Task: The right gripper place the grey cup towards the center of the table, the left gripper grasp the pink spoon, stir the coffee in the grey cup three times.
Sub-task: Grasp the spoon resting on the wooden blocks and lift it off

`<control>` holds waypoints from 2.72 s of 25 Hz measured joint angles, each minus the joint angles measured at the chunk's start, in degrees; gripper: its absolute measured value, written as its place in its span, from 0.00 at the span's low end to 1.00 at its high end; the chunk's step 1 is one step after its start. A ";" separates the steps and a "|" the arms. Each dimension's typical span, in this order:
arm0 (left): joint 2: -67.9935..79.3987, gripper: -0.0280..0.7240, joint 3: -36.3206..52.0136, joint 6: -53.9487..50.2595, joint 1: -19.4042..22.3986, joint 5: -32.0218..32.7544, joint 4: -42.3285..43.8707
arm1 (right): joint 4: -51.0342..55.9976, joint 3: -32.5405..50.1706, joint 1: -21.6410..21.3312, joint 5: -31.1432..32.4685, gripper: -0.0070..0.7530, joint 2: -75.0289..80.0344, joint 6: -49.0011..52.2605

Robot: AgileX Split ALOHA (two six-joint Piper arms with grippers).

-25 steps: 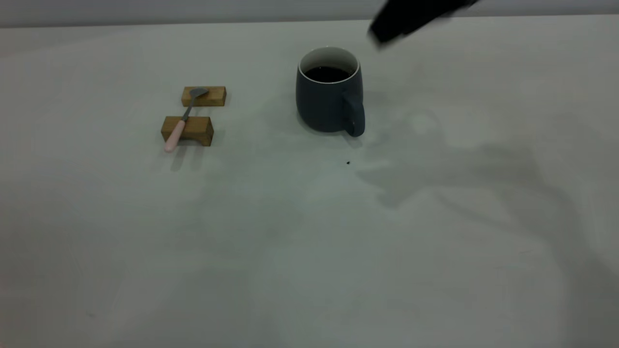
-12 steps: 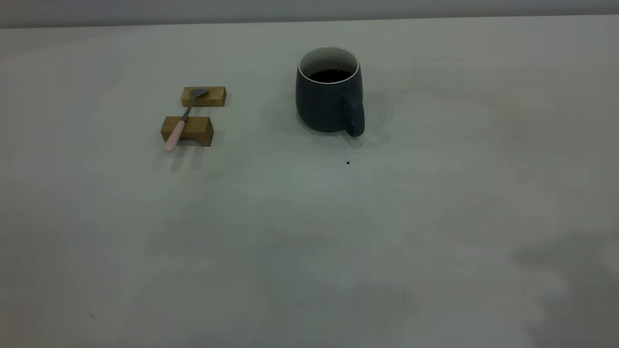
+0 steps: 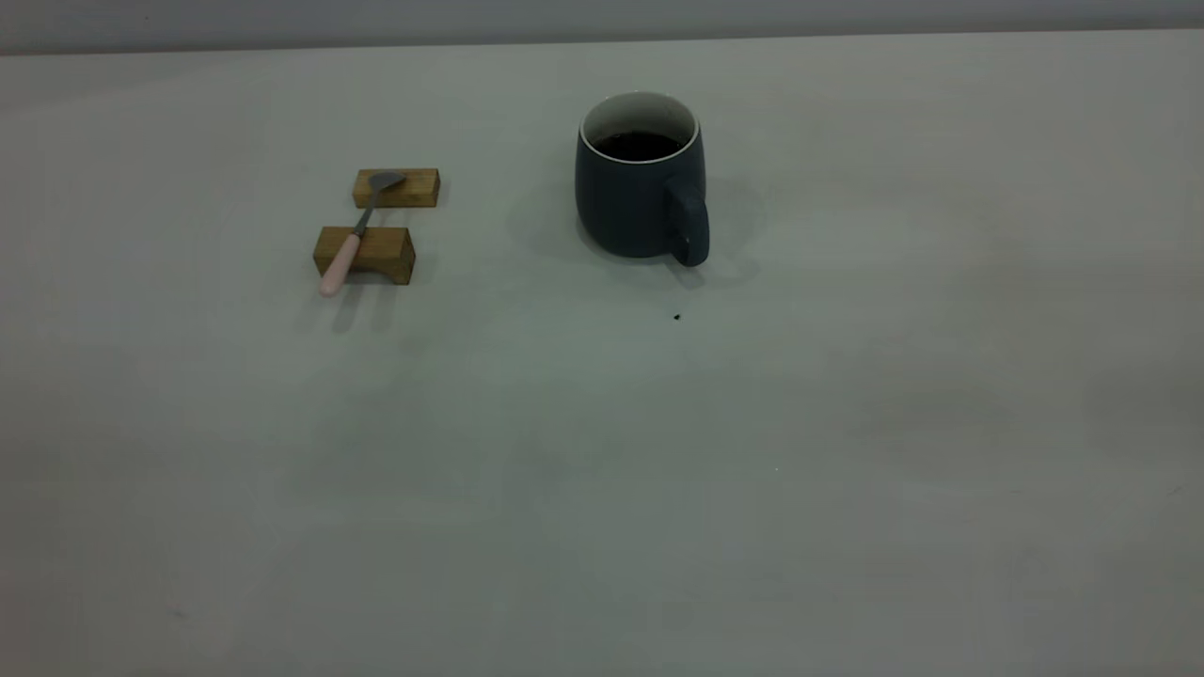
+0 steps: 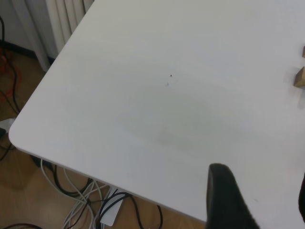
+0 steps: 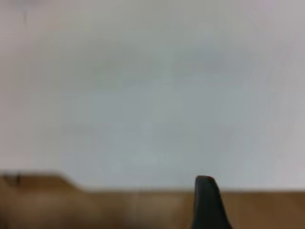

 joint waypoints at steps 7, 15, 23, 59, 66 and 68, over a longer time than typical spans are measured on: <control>0.00 0.63 0.00 0.00 0.00 0.00 0.00 | -0.94 0.13 0.00 0.05 0.69 -11.07 1.28; 0.00 0.63 0.00 0.00 0.00 0.00 0.00 | -1.06 0.13 0.00 0.31 0.65 -14.73 1.35; 0.00 0.63 0.00 0.00 0.00 0.00 0.00 | -1.06 0.13 0.00 0.31 0.62 -14.73 1.35; 104.93 0.77 -35.84 8.07 -9.86 -25.46 -9.99 | -1.06 0.13 0.00 0.31 0.32 -14.73 1.35; 121.13 0.77 -48.08 7.24 -13.73 -26.72 -12.14 | -1.06 0.13 0.00 0.31 0.32 -14.73 1.35; 124.22 0.77 -50.29 7.24 -13.94 -26.93 -13.51 | -1.06 0.13 0.00 0.31 0.32 -14.73 1.35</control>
